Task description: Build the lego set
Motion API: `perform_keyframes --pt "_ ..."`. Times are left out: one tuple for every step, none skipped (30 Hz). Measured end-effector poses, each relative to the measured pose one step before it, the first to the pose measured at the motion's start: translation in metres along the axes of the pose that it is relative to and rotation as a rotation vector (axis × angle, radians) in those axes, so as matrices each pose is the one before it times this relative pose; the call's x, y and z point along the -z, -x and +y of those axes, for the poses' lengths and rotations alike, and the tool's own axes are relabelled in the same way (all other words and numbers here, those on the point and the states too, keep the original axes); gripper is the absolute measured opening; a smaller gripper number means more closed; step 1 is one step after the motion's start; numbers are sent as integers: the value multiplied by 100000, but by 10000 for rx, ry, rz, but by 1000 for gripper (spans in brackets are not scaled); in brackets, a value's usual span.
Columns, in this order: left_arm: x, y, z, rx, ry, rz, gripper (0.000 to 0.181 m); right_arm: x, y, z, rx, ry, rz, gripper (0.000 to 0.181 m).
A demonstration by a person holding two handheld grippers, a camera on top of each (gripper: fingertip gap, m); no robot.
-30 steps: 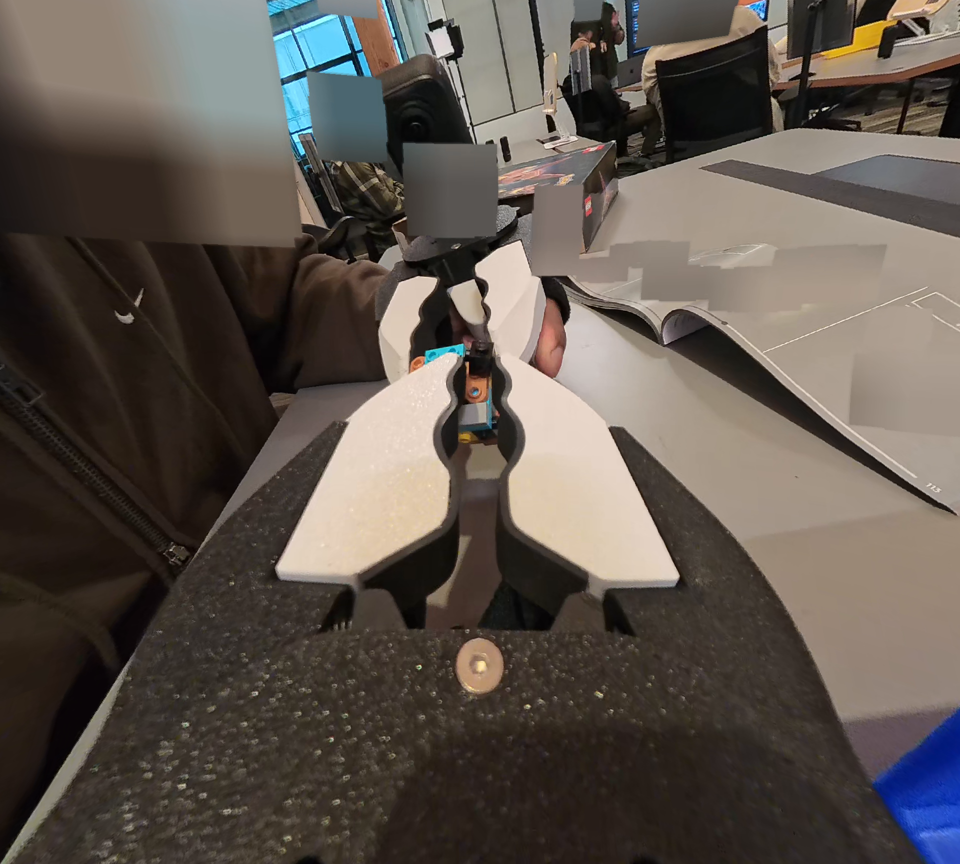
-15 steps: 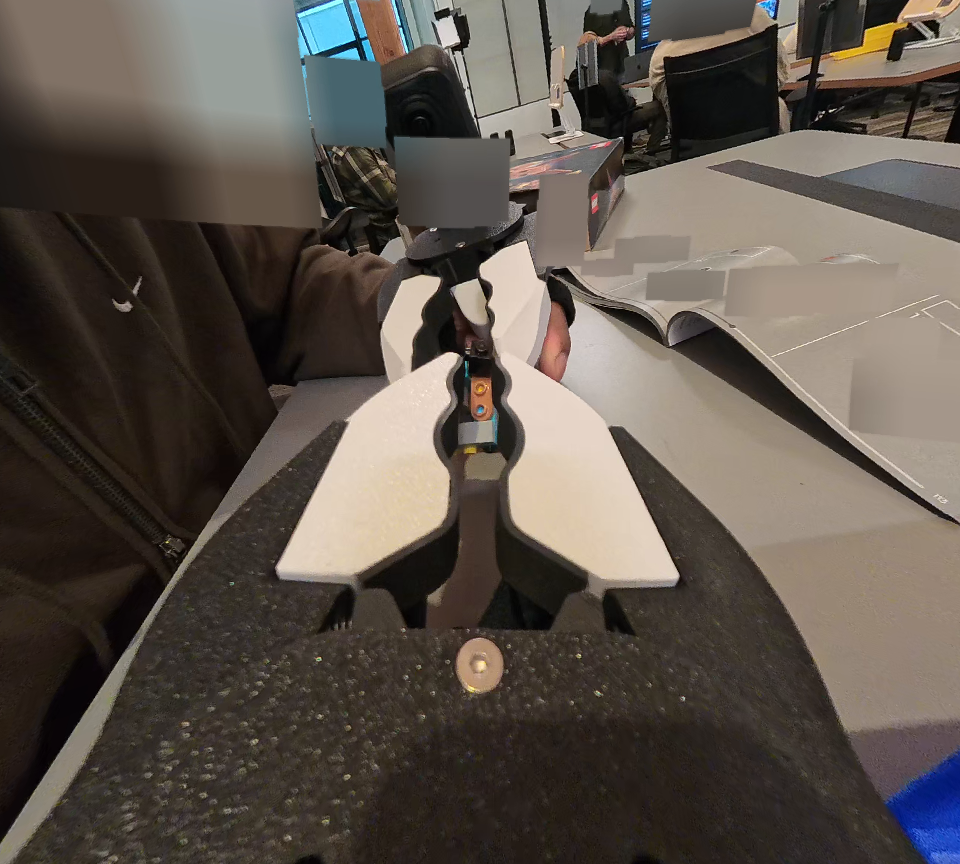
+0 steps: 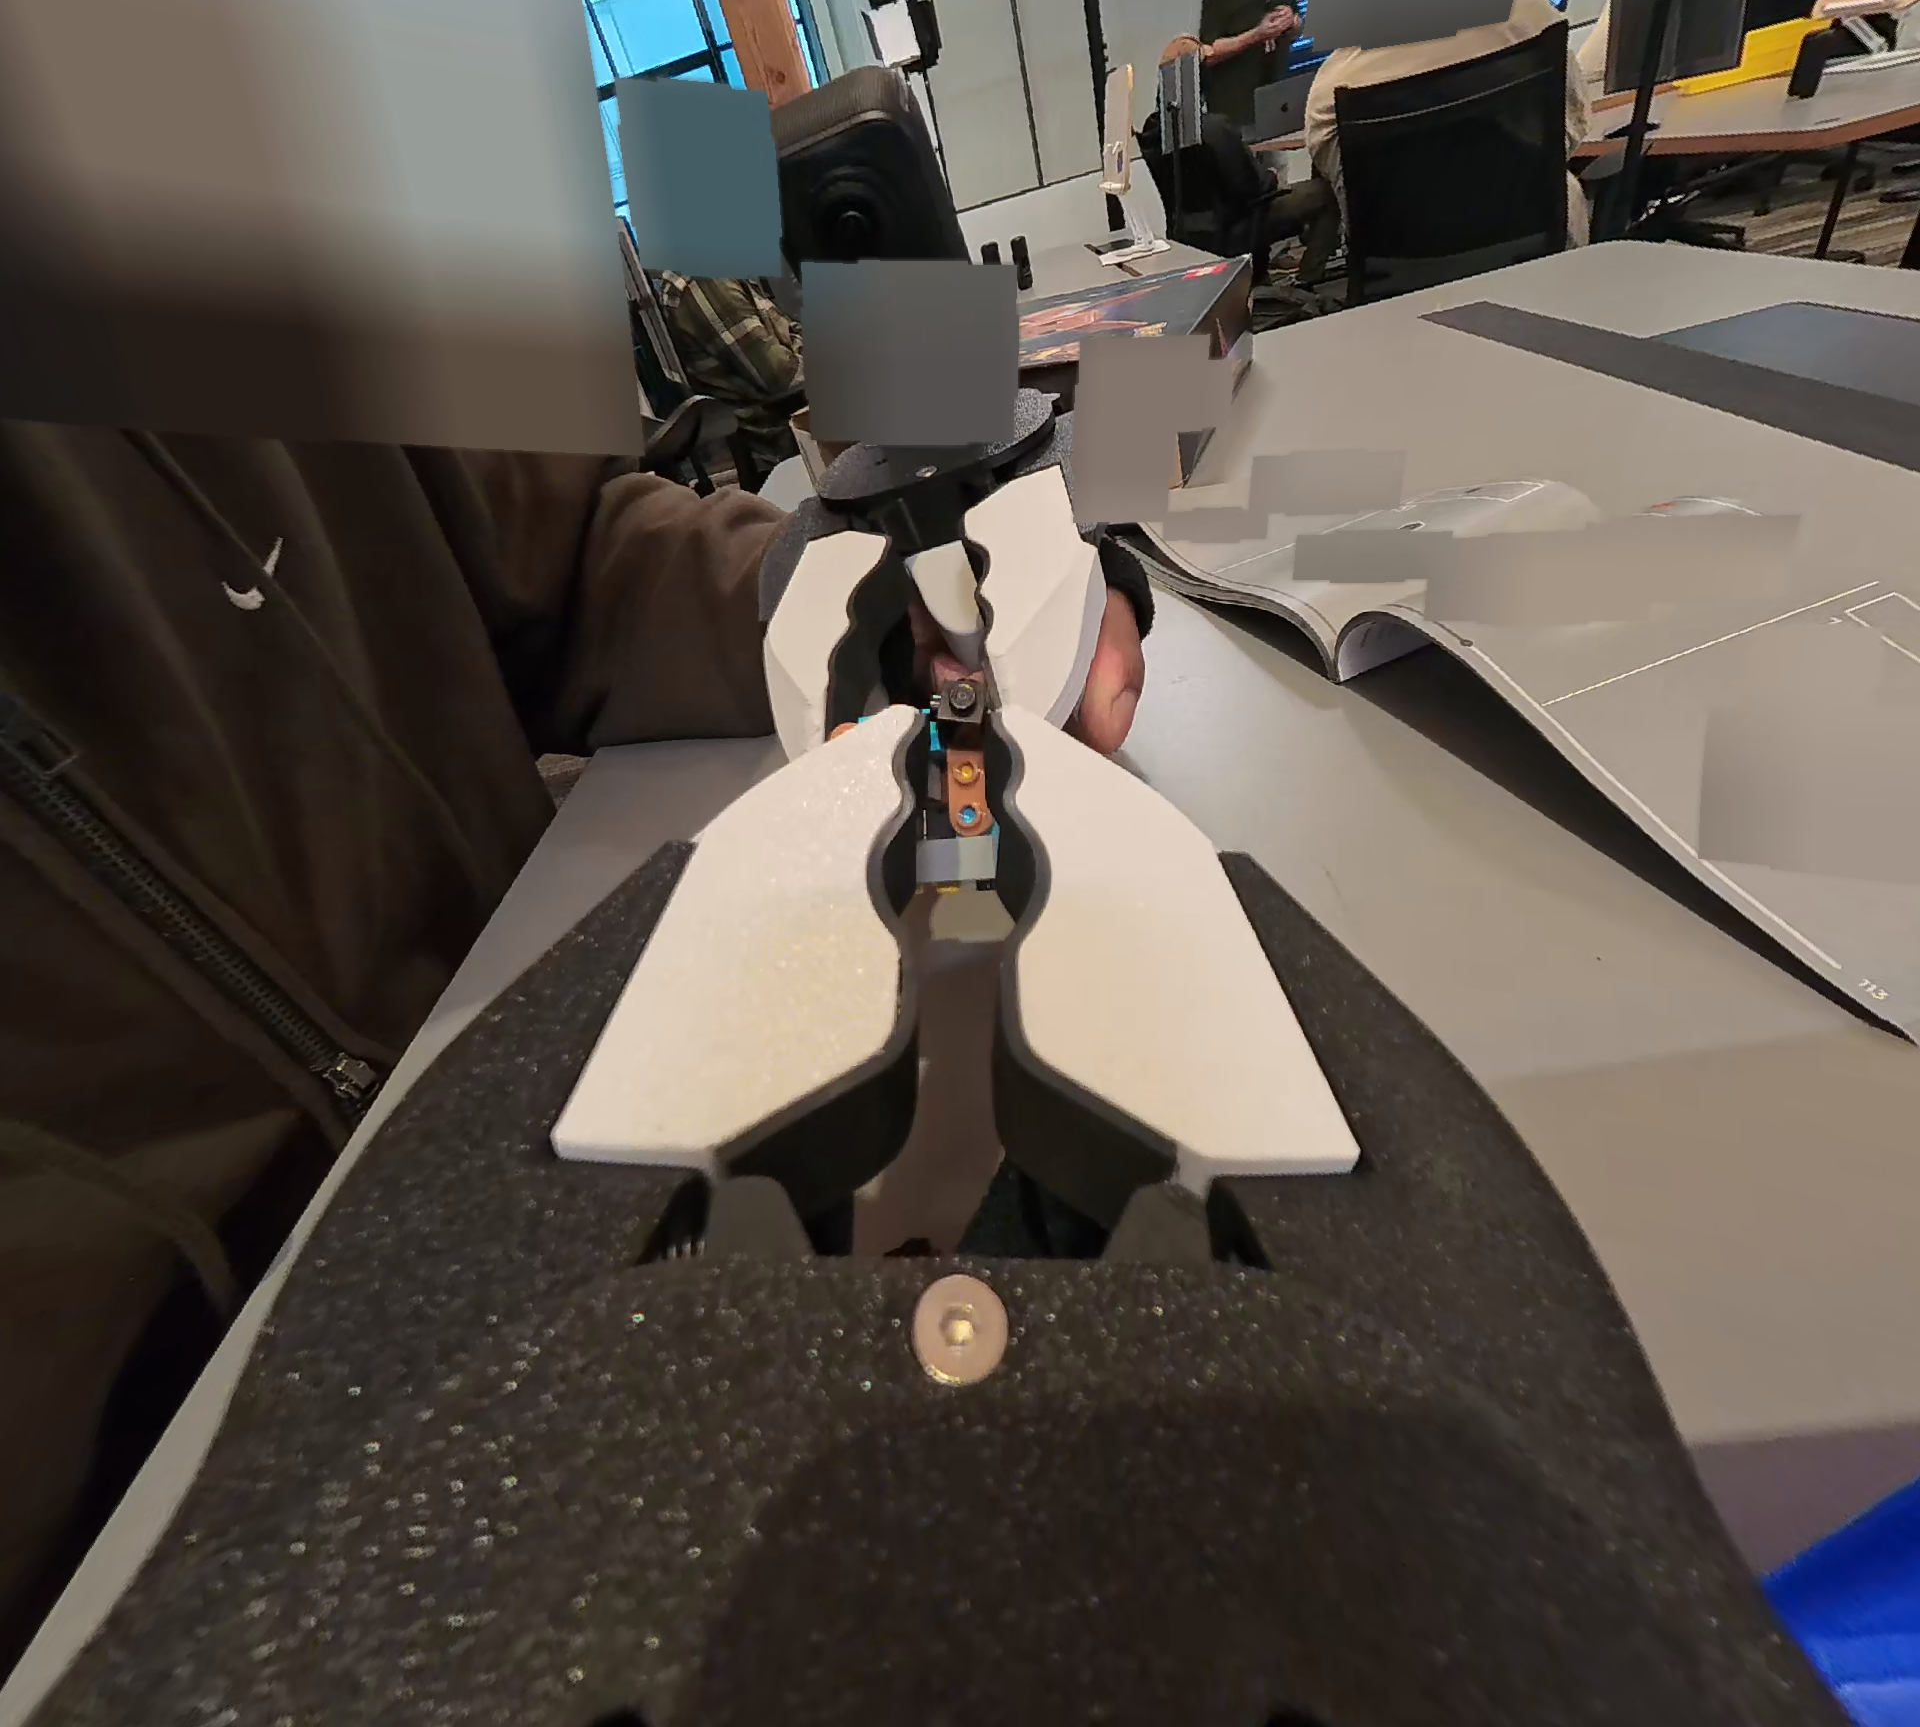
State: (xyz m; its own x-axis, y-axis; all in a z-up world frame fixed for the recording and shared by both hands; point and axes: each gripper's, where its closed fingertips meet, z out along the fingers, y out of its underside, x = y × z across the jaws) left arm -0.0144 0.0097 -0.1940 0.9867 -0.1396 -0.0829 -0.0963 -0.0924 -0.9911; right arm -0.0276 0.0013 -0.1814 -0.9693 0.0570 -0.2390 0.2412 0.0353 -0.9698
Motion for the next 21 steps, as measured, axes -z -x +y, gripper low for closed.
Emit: perform_keyframes --pt "2 -1 3 -1 2 2 35 2 -9 3 -7 4 4 10" --pt "4 1 8 1 6 -2 35 4 -1 10 3 4 14 9" --pt "-10 11 17 3 14 -8 35 9 -25 8 13 10 29 9" --pt "-5 17 37 3 22 -14 35 -6 -21 9 24 15 38 9" --pt "-4 21 44 2 36 -14 35 15 -39 11 33 17 45 9" --pt "-2 55 137 -5 96 -34 35 14 -32 -18 33 -1 49 9" --pt "-18 84 193 -35 145 -50 35 47 -34 -42 21 -10 41 9" --pt "-11 70 246 -54 176 -52 35 61 -30 -54 20 -19 37 9" --pt "-5 80 280 -52 197 -46 35 83 -39 -43 25 -3 43 9" --pt "-13 68 311 -40 226 -41 35 88 -105 17 28 49 71 9" --pt "-30 75 393 -38 277 -39 35 101 -175 140 25 150 116 9" --pt "-31 100 426 -43 294 -49 35 122 -270 227 26 232 171 9" --pt "-24 44 392 -14 274 -9 35 150 -363 346 15 302 223 9" --pt "-18 10 357 28 240 29 35 151 -371 515 8 413 197 9" --pt "7 9 272 44 174 33 35 181 -442 537 39 407 235 9" --pt "9 -40 243 69 168 67 35 149 -503 592 30 430 249 9" --pt "13 -13 307 74 199 49 35 95 -503 696 44 490 242 9" --pt "6 -22 292 47 193 50 35 22 -365 729 61 474 164 9" --pt "15 -12 252 39 163 45 35 -58 -292 750 32 464 120 9" --pt "3 14 162 36 102 11 35 -134 -338 768 89 463 195 9" --pt "-1 12 39 22 25 10 35 -219 -386 868 183 532 272 9"
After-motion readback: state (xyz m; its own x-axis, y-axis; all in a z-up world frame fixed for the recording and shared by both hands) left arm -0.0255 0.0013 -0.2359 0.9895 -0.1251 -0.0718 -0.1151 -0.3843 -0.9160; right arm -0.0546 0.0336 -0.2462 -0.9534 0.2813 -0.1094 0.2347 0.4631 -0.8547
